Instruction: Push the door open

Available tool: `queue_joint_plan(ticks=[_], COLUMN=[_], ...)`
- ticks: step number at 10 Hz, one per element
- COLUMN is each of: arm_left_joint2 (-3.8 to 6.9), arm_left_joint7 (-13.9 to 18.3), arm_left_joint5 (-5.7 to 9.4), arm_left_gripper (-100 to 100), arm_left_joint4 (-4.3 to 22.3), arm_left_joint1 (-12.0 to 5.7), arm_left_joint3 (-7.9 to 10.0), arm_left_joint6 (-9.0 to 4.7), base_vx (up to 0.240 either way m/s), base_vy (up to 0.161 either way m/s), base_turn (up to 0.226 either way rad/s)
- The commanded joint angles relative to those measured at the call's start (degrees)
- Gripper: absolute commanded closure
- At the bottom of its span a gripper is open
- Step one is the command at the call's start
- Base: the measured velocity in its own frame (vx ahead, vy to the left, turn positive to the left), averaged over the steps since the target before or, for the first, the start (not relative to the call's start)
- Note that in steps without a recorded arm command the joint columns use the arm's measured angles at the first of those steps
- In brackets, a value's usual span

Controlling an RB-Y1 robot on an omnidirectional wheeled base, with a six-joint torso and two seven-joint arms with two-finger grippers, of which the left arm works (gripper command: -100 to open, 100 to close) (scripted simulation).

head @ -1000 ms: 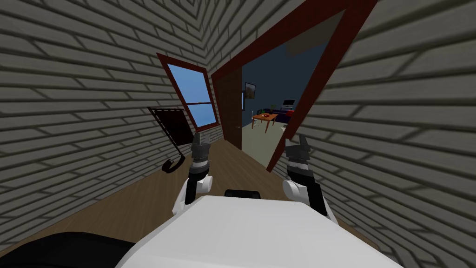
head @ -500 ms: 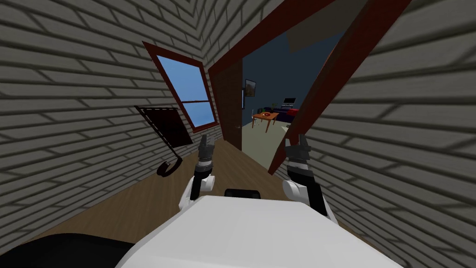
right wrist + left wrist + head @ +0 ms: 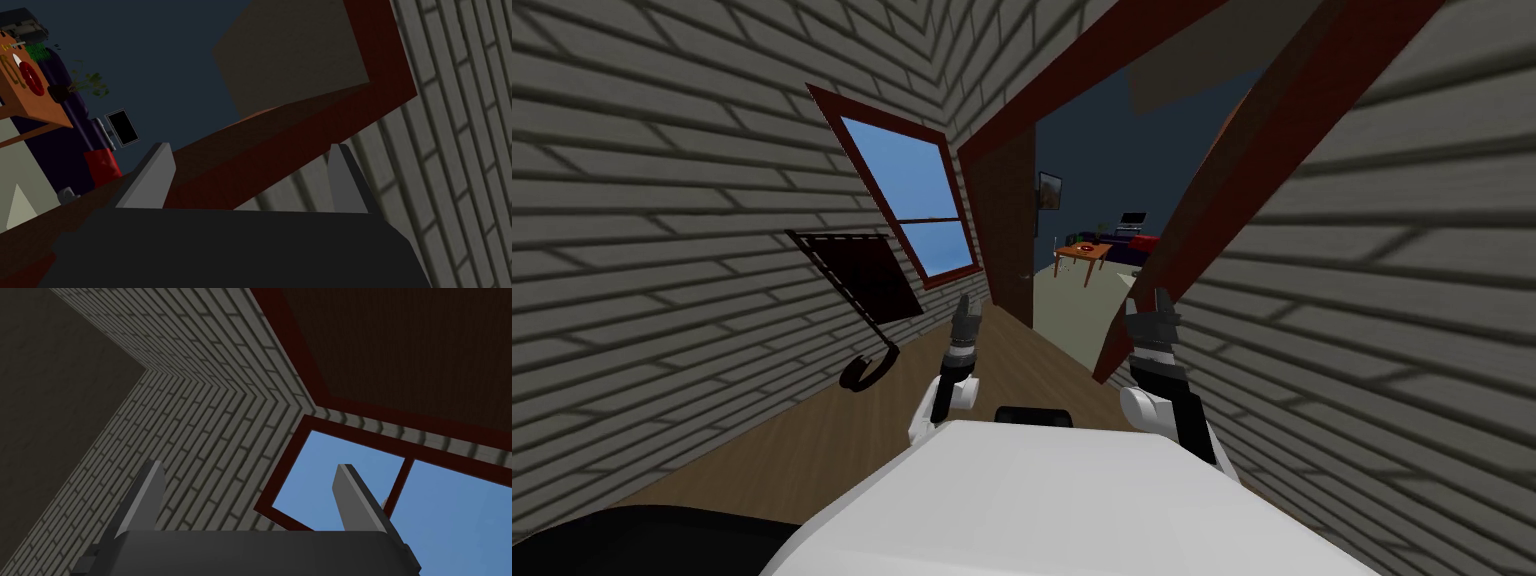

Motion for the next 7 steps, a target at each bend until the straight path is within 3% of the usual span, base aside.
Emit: queue_joint_plan(ticks=[1, 7], arm_left_joint2=[0.32, 1.04], arm_left_joint7=[0.3, 1.1], arm_left_joint5=[-0.06, -0.3], arm_left_gripper=[-100, -100], arm_left_joint4=[2.0, 8.3], arm_left_joint1=[-0.94, -3.28], arm_left_joint3=[-0.39, -1.84], arm_left_joint6=[-0.04, -0.66], base_vx=[0.127, 0.104], base_vy=[0.04, 0.027], base_turn=[-0.027, -0.016])
